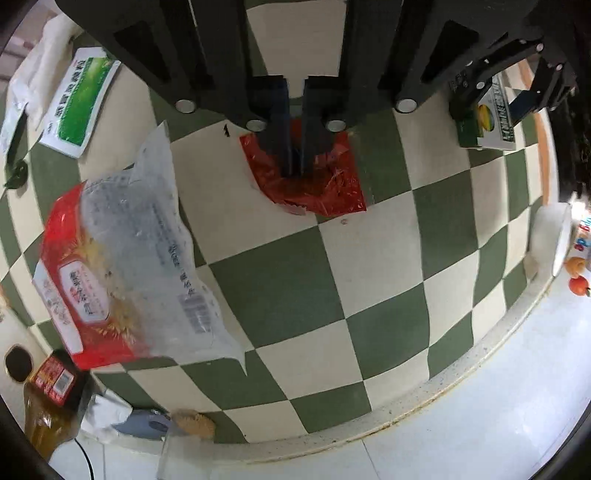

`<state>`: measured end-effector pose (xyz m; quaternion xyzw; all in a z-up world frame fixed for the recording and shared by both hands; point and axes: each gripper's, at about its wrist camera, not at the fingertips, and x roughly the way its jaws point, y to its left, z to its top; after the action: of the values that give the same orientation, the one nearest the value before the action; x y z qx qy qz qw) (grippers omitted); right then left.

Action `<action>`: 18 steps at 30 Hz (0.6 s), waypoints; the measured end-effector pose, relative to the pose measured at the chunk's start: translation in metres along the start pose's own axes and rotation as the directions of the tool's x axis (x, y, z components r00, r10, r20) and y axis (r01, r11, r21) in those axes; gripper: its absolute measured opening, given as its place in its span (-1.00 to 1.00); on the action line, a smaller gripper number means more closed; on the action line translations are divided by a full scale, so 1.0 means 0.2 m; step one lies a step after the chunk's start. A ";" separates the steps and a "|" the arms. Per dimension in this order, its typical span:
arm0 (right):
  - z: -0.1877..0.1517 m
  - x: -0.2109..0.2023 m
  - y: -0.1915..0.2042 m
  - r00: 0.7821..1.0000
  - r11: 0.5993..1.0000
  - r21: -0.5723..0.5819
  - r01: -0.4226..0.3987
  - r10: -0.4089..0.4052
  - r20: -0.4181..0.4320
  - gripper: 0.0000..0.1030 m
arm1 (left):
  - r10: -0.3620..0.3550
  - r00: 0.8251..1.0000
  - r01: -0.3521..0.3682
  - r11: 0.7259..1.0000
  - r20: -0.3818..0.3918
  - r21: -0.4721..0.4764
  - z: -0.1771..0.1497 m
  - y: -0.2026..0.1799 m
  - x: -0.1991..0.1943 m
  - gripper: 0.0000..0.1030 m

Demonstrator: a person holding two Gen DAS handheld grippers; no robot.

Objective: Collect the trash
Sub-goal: 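Grasp the green-white throat lozenge box with the left tool while the right tool grasps the red packet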

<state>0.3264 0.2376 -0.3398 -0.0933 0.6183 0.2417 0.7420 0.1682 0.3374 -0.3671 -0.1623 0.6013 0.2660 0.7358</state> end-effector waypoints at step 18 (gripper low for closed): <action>-0.06 -0.20 -0.21 0.975 0.964 0.143 -0.224 0.221 0.040 0.37 | 0.145 0.985 -0.151 0.986 0.098 0.064 -0.02 -0.19 -0.15 0.23</action>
<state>0.3309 0.1866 -0.3105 0.0343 0.6322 0.2784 0.7222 0.1836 0.2991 -0.3427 -0.0785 0.5858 0.3058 0.7464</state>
